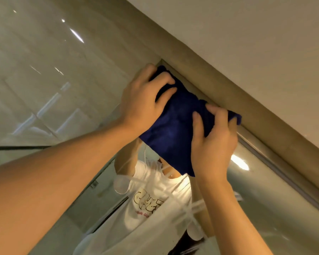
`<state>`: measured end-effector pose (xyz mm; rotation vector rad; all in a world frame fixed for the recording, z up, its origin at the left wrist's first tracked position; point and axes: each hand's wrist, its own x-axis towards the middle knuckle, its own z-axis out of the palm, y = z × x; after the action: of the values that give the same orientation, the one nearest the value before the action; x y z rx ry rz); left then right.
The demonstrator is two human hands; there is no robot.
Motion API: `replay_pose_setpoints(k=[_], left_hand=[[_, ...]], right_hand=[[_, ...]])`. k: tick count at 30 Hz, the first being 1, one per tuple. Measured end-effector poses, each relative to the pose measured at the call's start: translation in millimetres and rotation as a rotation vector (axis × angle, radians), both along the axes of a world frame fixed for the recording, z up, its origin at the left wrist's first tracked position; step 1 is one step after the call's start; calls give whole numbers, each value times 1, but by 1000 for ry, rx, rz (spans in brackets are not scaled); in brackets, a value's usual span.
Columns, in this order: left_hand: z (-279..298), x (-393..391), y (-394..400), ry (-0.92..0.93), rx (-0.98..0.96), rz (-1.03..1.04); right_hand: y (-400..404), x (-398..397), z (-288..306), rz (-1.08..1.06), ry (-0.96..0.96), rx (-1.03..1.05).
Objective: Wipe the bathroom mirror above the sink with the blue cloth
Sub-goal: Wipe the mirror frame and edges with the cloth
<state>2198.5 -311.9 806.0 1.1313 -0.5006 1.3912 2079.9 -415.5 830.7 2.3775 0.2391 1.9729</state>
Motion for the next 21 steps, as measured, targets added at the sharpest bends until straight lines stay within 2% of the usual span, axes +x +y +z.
replay_pose_setpoints(k=[4,8,11,14,15,17,21], left_hand=[[-5,-2,-3,17,11,141],[-16,2,1,128,4,353],[-20,-2,10,132,83,456],[-15,-10,25,96,257,542],[-12,-16,29,107,317,550],[-4,-28,32,241,441,497],[6,-46,24,354,451,385]], right_hand=[[-7,-3,5,-217,-42,-114],[-7,-16,1,-363,-31,-164],[1,-32,3,-557,178,-136],[16,-44,15,-673,361,-113],[21,-46,20,-668,388,-83],[30,-46,26,-598,408,47],[40,-33,19,-209,331,504]])
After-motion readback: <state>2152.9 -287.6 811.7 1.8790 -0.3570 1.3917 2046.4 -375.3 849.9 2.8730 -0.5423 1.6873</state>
